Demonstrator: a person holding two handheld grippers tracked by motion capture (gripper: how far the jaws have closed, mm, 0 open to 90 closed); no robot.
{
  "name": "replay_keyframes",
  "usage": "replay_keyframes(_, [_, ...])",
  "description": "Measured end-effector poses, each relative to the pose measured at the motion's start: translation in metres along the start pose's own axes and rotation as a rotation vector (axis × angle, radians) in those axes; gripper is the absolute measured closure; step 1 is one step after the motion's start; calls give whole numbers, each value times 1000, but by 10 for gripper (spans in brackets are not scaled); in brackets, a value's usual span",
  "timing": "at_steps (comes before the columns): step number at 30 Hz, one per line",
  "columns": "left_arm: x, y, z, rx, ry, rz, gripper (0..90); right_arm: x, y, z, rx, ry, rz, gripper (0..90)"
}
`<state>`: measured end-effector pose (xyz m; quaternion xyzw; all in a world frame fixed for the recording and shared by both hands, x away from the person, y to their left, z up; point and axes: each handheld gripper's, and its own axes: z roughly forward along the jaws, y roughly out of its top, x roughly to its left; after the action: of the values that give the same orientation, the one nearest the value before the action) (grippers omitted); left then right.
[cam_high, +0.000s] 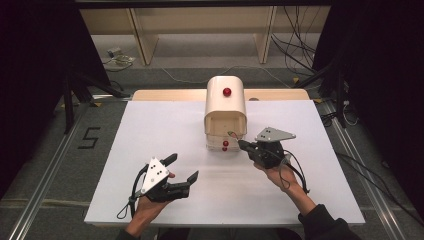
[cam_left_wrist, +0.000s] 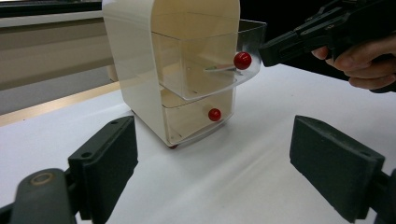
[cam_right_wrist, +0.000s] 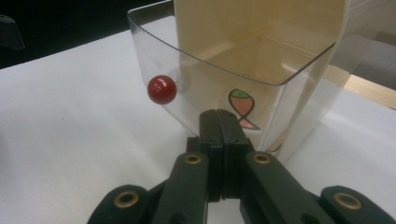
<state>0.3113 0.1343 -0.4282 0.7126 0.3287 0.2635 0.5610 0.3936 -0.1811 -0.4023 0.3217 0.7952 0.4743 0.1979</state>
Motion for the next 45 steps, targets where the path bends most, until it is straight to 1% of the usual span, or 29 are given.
replay_keyframes(18, [0,0,0,-2,-1,0,147,-2,0,3,-6,-16,4,900])
replay_keyframes(22, [0,0,0,-1,-2,0,147,-3,0,4,-14,-18,6,900])
replay_keyframes(45, [0,0,0,-1,-2,1,147,-9,0,10,-28,-37,32,900])
